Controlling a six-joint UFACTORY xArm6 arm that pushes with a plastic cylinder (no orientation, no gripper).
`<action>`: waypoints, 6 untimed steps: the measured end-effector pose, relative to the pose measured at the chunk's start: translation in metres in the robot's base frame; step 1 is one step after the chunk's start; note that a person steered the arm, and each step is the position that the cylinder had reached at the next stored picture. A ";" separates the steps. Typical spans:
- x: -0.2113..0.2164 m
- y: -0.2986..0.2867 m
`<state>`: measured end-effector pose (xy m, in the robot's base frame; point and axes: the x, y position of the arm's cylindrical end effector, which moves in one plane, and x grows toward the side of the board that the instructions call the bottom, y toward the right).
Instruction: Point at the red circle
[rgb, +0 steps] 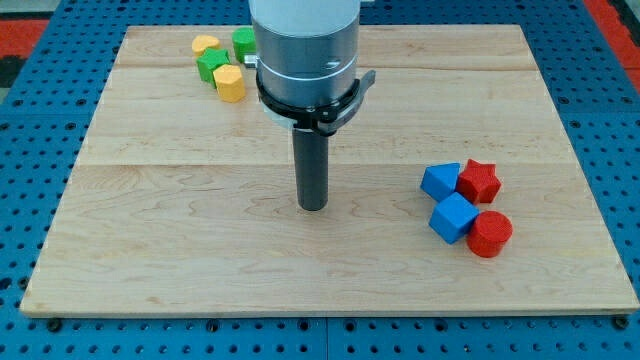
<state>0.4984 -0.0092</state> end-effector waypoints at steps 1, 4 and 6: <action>0.000 0.003; 0.000 0.011; 0.046 0.048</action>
<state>0.5447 0.0392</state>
